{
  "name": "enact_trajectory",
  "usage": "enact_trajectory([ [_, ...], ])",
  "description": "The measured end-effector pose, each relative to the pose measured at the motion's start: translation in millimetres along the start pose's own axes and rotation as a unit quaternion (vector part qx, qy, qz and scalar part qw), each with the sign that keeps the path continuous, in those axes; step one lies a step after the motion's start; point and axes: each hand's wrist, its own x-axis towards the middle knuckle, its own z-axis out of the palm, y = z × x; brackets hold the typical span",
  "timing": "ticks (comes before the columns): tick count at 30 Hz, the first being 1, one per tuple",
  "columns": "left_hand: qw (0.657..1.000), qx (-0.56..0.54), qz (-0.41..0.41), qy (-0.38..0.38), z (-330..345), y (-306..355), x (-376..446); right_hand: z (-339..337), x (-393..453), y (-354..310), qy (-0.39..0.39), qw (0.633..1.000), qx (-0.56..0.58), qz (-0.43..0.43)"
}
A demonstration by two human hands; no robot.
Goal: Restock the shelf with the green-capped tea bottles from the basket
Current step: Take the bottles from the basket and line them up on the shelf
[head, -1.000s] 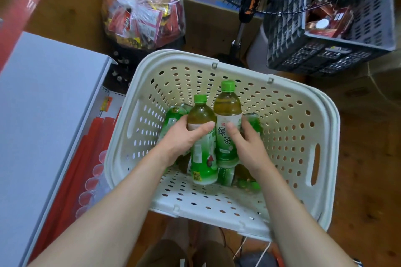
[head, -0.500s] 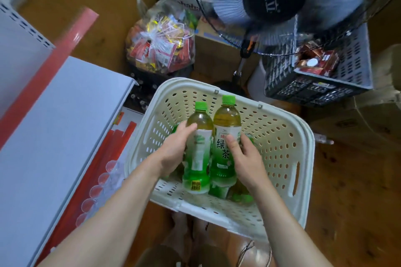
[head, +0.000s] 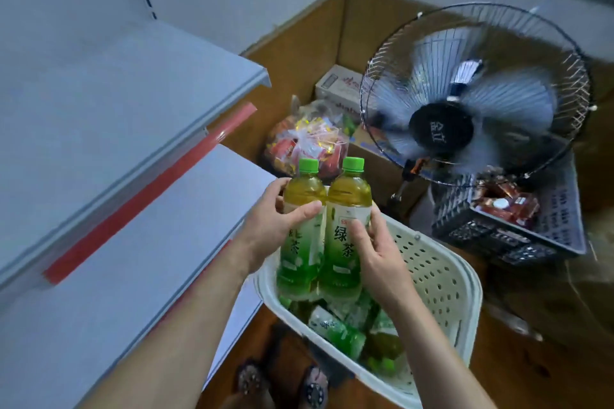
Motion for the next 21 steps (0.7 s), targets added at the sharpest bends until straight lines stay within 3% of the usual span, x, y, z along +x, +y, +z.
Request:
enact_trajectory([
  [10,0.983,0.041,0.139,0.114,-93.9,99.8,-88.8,71.3,-3.5,-140.6,-0.083,0.985,0.077,-0.131],
  [16,0.968,0.034,0.180,0.172,-164.7,138.8,-154.0,127.4,-19.3,-218.3,-0.159,0.965,0.065,-0.197],
  [21,0.939,0.057,0.190,0.280,-226.0,148.2,-192.6,182.2,-26.1,-256.6,-0.207,0.947,0.038,-0.245],
])
